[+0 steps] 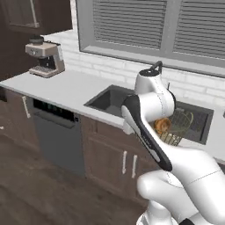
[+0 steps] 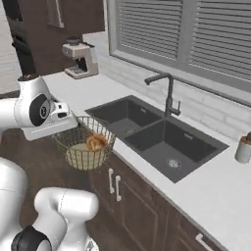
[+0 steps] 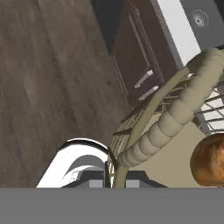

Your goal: Open the cabinet, pick up the bread from the cabinet and place it in the basket. Then move the basket to the dining counter.

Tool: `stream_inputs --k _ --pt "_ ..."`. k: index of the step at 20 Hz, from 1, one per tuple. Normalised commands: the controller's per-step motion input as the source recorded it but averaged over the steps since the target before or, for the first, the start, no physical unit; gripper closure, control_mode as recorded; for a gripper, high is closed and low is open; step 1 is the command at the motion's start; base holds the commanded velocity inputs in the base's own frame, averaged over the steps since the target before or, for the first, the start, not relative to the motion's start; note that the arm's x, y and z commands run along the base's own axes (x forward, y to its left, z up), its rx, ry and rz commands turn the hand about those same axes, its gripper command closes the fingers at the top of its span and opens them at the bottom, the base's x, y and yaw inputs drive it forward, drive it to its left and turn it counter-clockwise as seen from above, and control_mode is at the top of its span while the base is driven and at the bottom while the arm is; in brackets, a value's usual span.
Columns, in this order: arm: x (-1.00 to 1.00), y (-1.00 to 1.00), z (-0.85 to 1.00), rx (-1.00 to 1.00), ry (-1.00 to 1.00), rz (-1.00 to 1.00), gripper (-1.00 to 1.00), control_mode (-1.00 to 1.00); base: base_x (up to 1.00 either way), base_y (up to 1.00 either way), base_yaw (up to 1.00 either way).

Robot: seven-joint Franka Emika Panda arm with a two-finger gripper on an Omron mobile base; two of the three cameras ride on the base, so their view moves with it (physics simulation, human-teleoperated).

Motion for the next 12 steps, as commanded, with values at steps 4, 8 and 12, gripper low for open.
stream_inputs --k 4,8,12 --pt "0.00 0.00 0.00 0.00 0.00 0.00 1.00 1.00 -0.04 0.60 0.95" --pt "0.00 0.00 0.00 0.00 0.00 0.00 1.00 1.00 0.00 0.19 0.85" --pt "0.00 0.00 0.00 0.00 0.00 0.00 1.00 1.00 0.01 0.10 0.87"
